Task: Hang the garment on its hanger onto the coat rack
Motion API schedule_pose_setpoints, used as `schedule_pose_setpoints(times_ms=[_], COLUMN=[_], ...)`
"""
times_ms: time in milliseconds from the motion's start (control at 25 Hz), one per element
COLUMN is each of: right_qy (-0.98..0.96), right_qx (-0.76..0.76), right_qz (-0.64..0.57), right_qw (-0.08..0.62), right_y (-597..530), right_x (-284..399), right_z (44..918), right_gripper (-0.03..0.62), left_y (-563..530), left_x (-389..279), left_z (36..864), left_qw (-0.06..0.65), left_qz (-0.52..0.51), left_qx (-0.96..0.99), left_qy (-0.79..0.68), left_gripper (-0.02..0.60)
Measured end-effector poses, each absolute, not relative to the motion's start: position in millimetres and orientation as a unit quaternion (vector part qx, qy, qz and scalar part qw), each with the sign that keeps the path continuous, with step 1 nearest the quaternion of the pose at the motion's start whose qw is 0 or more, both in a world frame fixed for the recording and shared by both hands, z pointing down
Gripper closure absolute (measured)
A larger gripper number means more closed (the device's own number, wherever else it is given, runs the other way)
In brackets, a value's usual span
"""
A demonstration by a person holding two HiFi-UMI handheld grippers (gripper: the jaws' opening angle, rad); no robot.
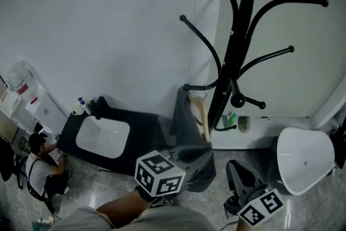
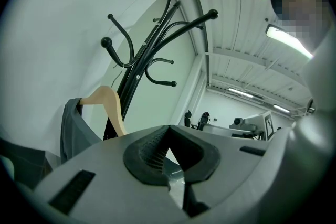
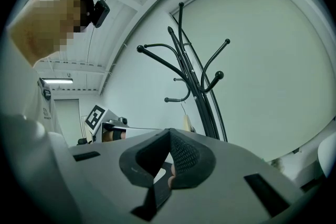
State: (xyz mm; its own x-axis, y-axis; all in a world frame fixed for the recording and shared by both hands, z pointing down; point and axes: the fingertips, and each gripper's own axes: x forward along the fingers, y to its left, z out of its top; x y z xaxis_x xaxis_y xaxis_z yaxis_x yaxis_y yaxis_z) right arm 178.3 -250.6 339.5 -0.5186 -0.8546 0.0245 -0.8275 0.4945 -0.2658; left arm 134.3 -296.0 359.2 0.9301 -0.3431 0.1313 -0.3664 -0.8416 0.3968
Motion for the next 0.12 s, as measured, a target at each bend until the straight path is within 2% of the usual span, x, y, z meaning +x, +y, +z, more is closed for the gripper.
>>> schedule_pose_setpoints(times_ms=[120], right_qy=[0.863], right_qx=[-0.487], right_qz=[-0.121], right_qw=[0.054], right_y=[-249.8], right_x=[179.4], right_z=[338.6], right_gripper=[0.580], left_y=[-295.4], left_x=[135.2], left_z=[357.3], left_qw=[0.209], left_qz=[0.026], left_qx=[0.960], left_qy=[-0.186], left_gripper=[0.575])
